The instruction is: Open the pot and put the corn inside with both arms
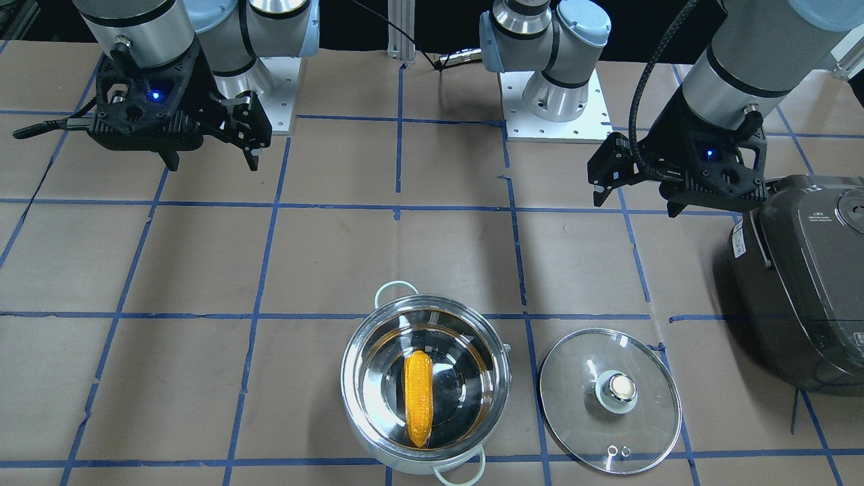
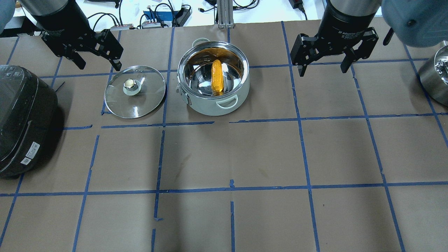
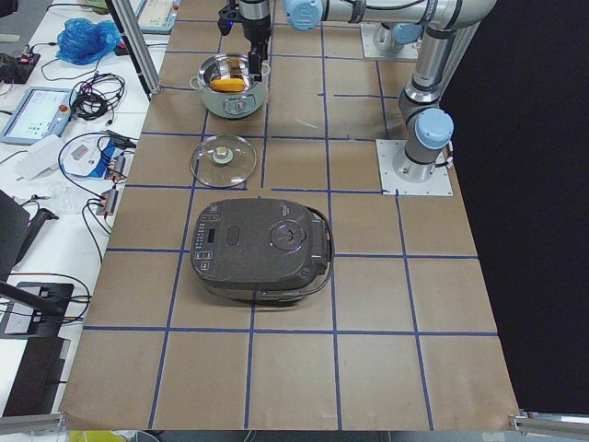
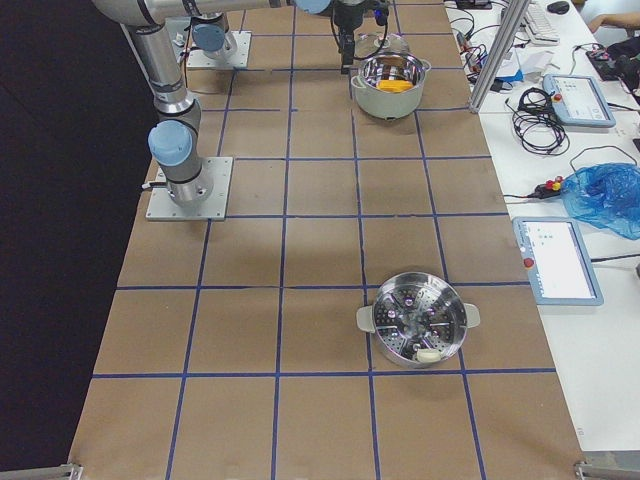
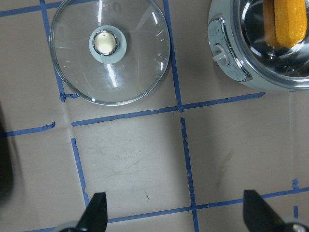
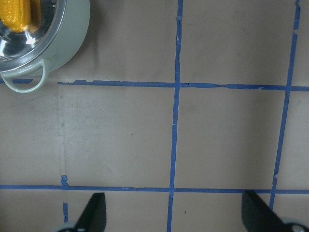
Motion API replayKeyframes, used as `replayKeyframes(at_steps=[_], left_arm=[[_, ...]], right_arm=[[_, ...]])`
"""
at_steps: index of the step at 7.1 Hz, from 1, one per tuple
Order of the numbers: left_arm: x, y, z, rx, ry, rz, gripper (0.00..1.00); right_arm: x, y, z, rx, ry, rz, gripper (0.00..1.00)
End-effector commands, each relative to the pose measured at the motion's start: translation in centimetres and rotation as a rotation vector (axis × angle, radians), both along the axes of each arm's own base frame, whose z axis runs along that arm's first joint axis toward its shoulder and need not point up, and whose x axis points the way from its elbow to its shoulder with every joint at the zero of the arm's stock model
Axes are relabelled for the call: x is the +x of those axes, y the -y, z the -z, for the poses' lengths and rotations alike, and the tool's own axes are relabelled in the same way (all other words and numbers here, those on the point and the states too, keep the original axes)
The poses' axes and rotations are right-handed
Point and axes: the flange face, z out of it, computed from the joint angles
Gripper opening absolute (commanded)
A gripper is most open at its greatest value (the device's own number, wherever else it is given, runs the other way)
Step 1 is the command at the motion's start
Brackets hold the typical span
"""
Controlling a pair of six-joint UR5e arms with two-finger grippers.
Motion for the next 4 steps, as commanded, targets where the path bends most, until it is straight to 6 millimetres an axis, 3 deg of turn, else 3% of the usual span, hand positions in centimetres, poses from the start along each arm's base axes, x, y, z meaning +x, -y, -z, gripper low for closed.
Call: replayKeyframes(at_steps=[1,4], left_arm=[[-0.08,0.00,-0.07,-0.002,-0.008,-0.015,1.00],[0.11,0.12,-0.09,-0.004,-0.005,-0.058,1.00]], right_arm=[[-0.06,0.23,-0.17,-0.018,-0.002,-0.001,1.00],[-0.43,0.35,-0.17,-0.018,0.000,0.006,1.00]])
